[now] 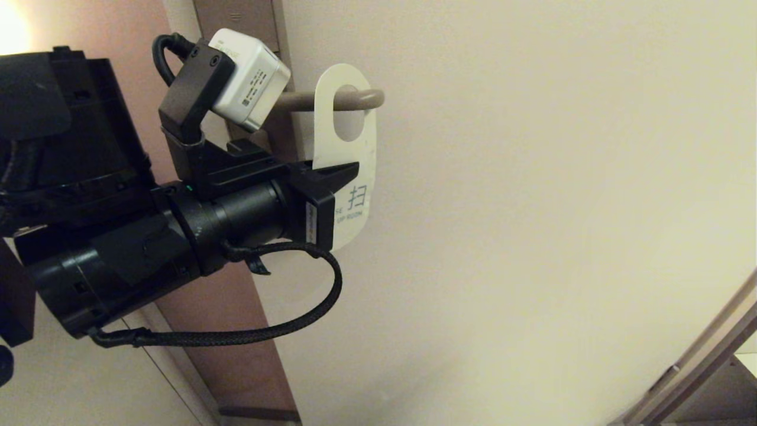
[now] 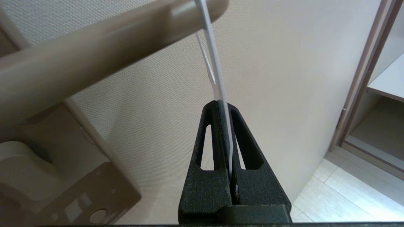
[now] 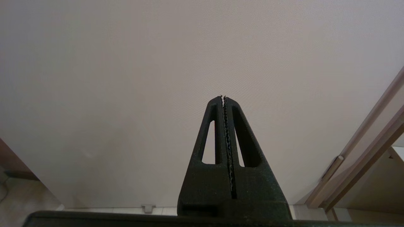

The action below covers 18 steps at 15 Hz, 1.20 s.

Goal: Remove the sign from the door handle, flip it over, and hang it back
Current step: Take down the sign

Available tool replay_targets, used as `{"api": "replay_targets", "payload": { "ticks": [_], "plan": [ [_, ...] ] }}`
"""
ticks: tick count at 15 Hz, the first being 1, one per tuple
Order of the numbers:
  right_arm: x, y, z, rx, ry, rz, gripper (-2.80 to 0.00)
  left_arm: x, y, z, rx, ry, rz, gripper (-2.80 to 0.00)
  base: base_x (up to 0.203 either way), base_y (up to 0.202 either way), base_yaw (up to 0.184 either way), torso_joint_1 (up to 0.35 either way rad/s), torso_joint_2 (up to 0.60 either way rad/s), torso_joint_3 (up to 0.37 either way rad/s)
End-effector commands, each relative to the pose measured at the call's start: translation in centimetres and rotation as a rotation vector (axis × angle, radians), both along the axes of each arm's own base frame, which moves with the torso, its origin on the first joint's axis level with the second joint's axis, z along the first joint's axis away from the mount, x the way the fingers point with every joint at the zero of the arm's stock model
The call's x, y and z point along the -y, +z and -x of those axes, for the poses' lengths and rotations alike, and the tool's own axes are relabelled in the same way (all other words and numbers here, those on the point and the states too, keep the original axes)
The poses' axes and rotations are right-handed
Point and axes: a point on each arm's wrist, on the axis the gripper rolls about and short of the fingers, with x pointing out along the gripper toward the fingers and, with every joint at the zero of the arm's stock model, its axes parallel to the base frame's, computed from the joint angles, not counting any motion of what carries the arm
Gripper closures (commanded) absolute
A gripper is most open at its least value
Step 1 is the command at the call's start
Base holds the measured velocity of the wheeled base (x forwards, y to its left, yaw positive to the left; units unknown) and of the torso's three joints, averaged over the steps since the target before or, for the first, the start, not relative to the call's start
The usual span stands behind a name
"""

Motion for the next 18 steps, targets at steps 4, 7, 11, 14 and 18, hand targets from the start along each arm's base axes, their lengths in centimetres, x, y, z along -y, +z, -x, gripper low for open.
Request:
{"api": "replay_targets", "payload": {
  "ticks": [4,7,11,14,18],
  "plan": [
    [0.00,0.00,0.00,-0.001,0.001,0.000,0.00,0.69,0.34,0.54,0.010,-0.031,0.008,0.00,0.000,0.000,0.000,0.000,0.00,0.000],
    [0.00,0.00,0.00,-0.001,0.001,0.000,0.00,0.92,0.36,0.82,0.010,-0.046,0.010,0.00,0.000,0.000,0.000,0.000,0.00,0.000],
    [0.00,0.00,0.00,-0.001,0.001,0.000,0.00,1.18,-0.03,0.54,0.001,-0.048,0.000,0.00,0.000,0.000,0.000,0.000,0.00,0.000],
    [0.00,0.00,0.00,-0.001,0.001,0.000,0.00,1.18,0.06,0.59,0.004,-0.048,0.001,0.00,0.000,0.000,0.000,0.000,0.00,0.000],
    [0.00,0.00,0.00,-0.001,0.001,0.000,0.00,1.05,0.58,0.48,0.018,-0.041,0.019,0.00,0.000,0.000,0.000,0.000,0.00,0.000]
  ]
}}
